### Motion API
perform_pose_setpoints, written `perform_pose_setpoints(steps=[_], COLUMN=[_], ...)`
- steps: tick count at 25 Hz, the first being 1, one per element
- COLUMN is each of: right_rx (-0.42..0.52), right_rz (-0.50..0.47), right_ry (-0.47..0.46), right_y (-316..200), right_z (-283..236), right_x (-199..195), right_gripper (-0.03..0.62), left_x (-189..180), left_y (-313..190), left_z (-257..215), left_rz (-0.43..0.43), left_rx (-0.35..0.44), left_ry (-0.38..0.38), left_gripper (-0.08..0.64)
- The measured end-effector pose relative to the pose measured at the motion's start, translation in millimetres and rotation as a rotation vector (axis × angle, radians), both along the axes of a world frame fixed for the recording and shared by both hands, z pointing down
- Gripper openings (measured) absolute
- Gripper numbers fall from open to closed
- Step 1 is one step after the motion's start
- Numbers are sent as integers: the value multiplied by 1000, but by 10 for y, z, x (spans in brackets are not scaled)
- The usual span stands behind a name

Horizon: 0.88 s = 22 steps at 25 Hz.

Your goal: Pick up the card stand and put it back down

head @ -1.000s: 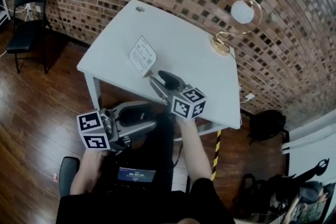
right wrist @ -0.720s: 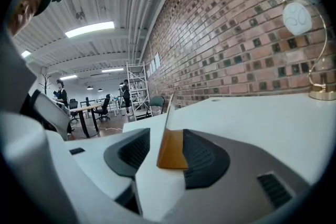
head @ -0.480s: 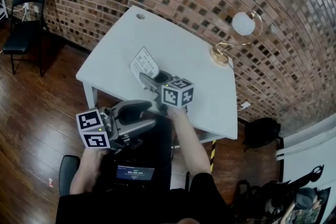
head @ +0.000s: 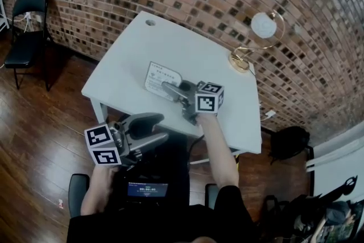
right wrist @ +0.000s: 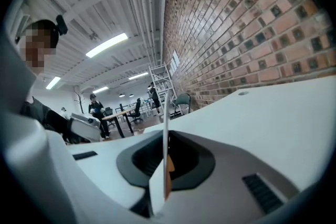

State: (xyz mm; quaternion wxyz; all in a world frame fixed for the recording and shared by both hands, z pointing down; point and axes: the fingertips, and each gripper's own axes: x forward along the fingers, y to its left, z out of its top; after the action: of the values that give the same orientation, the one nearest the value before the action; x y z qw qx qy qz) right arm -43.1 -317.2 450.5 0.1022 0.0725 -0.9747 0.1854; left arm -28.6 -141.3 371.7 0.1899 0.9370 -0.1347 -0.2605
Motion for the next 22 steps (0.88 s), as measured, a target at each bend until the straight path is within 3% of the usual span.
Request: perform_pose_setpoints(steps=[3,8,13,17,22], right_rx=[-66,-116,-113,-35,-14], right_rz=[-80,-123,-164,-161,-141], right_ry=[-62,-112,-221,-218,-226], right_y=[39,77,135,177,167], right_z=[-98,-110,-482,-775,-924], right_x=[115,283,506,694,1024], right_gripper=[23,23,23,23,23], left_x=[68,208,333,520,766], left_y=[-8,-31,-70,-103,-128], left_z=[10,12,-44,-90,-100], left_rz=[8,20,54,103,162], left_rx=[-4,-12,8,25,25], left_ry=[-8,-24,-55,-82,-99], left_gripper=[215,215,215,215,215])
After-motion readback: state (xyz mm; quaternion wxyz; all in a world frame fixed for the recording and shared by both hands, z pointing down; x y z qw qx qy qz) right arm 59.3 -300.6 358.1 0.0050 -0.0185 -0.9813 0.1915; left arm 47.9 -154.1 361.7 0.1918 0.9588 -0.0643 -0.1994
